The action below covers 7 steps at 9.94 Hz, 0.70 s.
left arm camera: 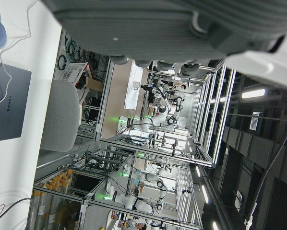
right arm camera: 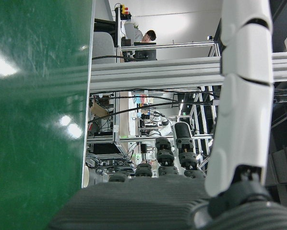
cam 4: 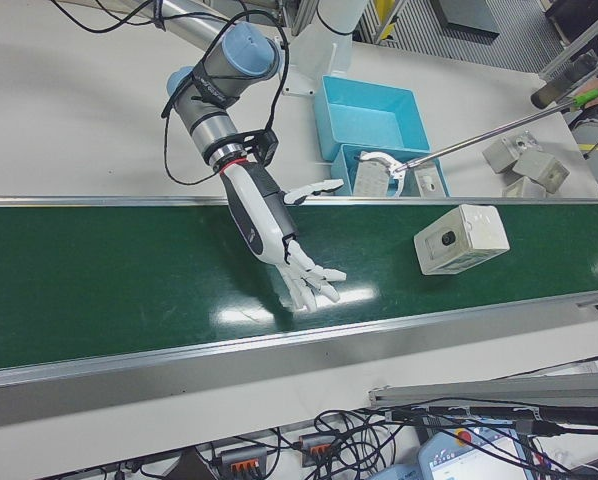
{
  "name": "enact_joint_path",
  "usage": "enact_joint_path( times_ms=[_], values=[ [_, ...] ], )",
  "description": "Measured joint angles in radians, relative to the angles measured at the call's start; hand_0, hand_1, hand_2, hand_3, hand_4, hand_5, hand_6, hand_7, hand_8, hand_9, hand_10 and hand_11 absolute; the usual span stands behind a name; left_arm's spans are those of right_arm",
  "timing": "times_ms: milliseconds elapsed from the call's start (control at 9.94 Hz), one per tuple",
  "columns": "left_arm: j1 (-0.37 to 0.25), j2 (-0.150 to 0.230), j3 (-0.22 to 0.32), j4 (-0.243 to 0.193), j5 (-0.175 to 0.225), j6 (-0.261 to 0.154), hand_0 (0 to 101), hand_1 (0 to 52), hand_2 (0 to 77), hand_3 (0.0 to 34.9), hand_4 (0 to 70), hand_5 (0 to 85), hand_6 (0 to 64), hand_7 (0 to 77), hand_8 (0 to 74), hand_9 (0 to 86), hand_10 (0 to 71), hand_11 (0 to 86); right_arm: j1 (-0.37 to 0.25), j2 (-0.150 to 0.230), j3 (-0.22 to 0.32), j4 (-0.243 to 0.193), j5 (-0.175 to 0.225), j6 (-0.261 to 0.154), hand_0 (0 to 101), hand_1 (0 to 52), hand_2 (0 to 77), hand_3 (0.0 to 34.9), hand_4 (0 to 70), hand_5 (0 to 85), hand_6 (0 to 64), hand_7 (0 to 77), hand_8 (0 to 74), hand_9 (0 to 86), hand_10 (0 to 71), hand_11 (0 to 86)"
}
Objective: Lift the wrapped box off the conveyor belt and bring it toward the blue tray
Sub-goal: 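Position the open right hand beside the belt as the wrapped box approaches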
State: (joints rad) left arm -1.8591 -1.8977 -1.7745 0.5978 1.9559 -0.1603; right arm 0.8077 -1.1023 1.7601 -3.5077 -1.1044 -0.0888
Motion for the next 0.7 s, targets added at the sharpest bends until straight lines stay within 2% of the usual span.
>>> enact_joint_path(
  times_ms=[101,704],
  values=[
    [0.000,0.000,0.000,0.000,0.000,0.000,0,0.0,1.1,0.0,0.0,1.1,0.5,0.5,0.5,0.5,0.5,0.5,0.003,0.000,0.000,0.000,-0.001,0.000,47,15.3,11.4,0.0,9.8,21.8,3.8,4.4,1.1,4.4,0.0,1.1],
    [0.000,0.000,0.000,0.000,0.000,0.000,0,0.0,1.1,0.0,0.0,1.1,0.5,0.5,0.5,0.0,0.5,0.5,0.001,0.002,-0.015,0.000,-0.002,-0.004,47,14.7,11.4,0.0,10.4,21.8,3.8,4.4,1.1,2.2,0.0,1.1]
  ],
)
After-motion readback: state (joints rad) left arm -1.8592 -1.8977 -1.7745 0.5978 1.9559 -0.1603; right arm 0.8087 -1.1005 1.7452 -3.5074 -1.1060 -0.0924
